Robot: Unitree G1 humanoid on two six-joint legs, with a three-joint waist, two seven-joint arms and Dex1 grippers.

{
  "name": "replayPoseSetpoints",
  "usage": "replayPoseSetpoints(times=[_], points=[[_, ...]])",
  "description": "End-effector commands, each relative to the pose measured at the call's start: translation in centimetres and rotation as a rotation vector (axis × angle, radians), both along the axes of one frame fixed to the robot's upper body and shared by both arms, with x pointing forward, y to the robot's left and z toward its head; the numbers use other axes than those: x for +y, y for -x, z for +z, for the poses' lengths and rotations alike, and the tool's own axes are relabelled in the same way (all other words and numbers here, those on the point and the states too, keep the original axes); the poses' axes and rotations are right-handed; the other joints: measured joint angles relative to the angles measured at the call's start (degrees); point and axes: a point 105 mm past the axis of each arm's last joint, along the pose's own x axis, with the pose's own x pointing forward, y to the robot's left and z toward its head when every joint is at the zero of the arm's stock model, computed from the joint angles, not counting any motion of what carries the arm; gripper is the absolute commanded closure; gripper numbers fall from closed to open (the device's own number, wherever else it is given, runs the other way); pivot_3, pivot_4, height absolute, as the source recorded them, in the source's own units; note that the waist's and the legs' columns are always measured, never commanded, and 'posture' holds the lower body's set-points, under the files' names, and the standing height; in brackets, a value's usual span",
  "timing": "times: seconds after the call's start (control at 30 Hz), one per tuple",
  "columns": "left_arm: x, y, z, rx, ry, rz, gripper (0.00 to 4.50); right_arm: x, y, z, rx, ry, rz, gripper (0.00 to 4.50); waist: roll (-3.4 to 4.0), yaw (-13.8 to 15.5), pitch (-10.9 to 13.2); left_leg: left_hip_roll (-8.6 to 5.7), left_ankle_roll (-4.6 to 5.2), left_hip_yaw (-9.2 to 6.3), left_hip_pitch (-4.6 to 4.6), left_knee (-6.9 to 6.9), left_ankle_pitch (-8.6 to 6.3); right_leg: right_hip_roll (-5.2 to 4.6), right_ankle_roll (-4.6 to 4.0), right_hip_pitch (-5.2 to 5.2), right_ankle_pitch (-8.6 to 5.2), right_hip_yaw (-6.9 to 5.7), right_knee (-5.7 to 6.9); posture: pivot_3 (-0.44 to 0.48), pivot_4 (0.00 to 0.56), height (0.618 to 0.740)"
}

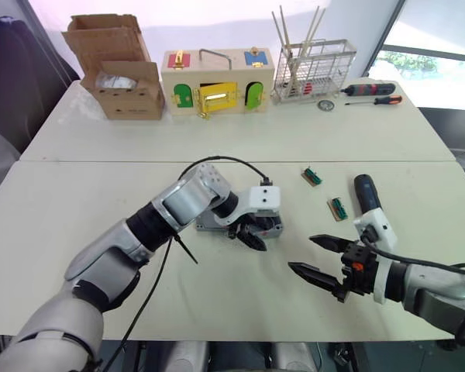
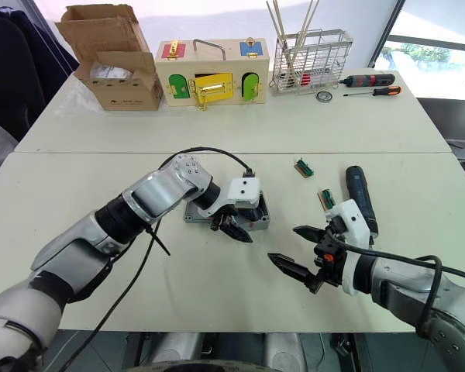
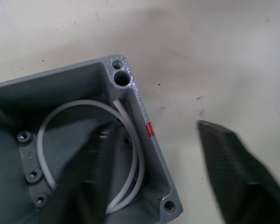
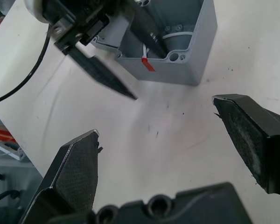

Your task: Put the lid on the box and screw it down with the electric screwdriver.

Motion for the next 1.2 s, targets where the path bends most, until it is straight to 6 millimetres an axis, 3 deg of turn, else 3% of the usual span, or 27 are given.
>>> replayPoseSetpoints(times=[0.03, 0.07, 0.1, 0.33, 0.5, 0.7, 1.07, 1.1, 1.2], points=[[-0.2, 0.0, 0.4, -0.034, 0.002, -0.035, 3.87, 0.5, 0.3, 0.7, -0.052, -0.002, 0.008, 0.0, 0.01, 0.0, 0.0, 0.0, 0.0, 0.0, 0.0, 0.0, 0.0, 0.0, 0.0, 0.0, 0.0, 0.0, 0.0, 0.0, 0.15, 0.73], [-0.2, -0.1, 0.4, -0.041, 0.002, -0.038, 4.27, 0.5, 0.2, 0.7, -0.053, -0.003, 0.006, 0.0, 0.01, 0.0, 0.0, 0.0, 0.0, 0.0, 0.0, 0.0, 0.0, 0.0, 0.0, 0.0, 0.0, 0.0, 0.0, 0.0, 0.15, 0.73], [-0.1, -0.2, 0.5, -0.051, 0.0, -0.049, 4.4, 0.5, 0.2, 0.6, -0.053, -0.005, 0.002, 0.0, 0.01, 0.0, 0.0, 0.0, 0.0, 0.0, 0.0, 0.0, 0.0, 0.0, 0.0, 0.0, 0.0, 0.0, 0.0, 0.0, 0.15, 0.73], [1.4, -0.4, 1.5, -0.131, -0.01, -0.232, 4.4, 0.6, 0.3, 0.2, -0.047, -0.019, -0.011, 0.0, 0.01, -0.1, 0.0, 0.0, 0.0, 0.0, 0.01, 0.0, 0.0, 0.0, 0.0, -0.01, 0.0, 0.0, 0.01, 0.0, 0.15, 0.73], [2.8, -1.6, 2.3, -0.206, -0.058, -0.386, 4.4, 0.5, 0.3, -0.1, -0.049, -0.015, -0.024, 0.0, 0.0, 0.1, 0.0, 0.0, -0.01, 0.0, 0.01, 0.01, 0.01, 0.0, 0.0, 0.0, 0.0, -0.01, 0.01, 0.0, 0.15, 0.73], [1.9, -1.6, 2.4, -0.219, -0.018, -0.535, 4.4, 0.8, 0.5, -0.3, -0.05, -0.03, -0.043, 0.0, -0.01, 0.0, 0.0, -0.01, 0.01, 0.02, 0.0, 0.01, 0.0, -0.01, 0.0, 0.0, 0.0, -0.02, 0.0, 0.0, 0.15, 0.73], [1.1, -1.9, 2.0, -0.21, -0.061, -0.619, 4.4, 1.3, 0.7, -0.7, -0.054, -0.043, -0.083, 0.0, -0.03, -0.1, 0.0, -0.02, 0.02, 0.01, 0.0, 0.03, 0.0, 0.01, 0.04, -0.01, -0.03, -0.02, 0.07, 0.0, 0.15, 0.73], [1.1, -1.9, 2.0, -0.205, -0.062, -0.62, 3.61, 1.3, 0.8, -0.7, -0.055, -0.044, -0.085, 0.0, -0.03, -0.1, 0.0, -0.02, 0.02, 0.0, 0.0, 0.03, 0.0, 0.01, 0.05, -0.01, -0.03, -0.02, 0.08, 0.0, 0.15, 0.73], [1.3, -2.0, 2.3, -0.197, -0.057, -0.612, 2.35, 1.2, 0.9, -0.7, -0.052, -0.042, -0.084, 0.0, -0.03, -0.1, 0.0, -0.02, 0.02, 0.0, 0.0, 0.03, 0.0, 0.01, 0.05, -0.01, -0.03, -0.01, 0.09, 0.0, 0.15, 0.73]])
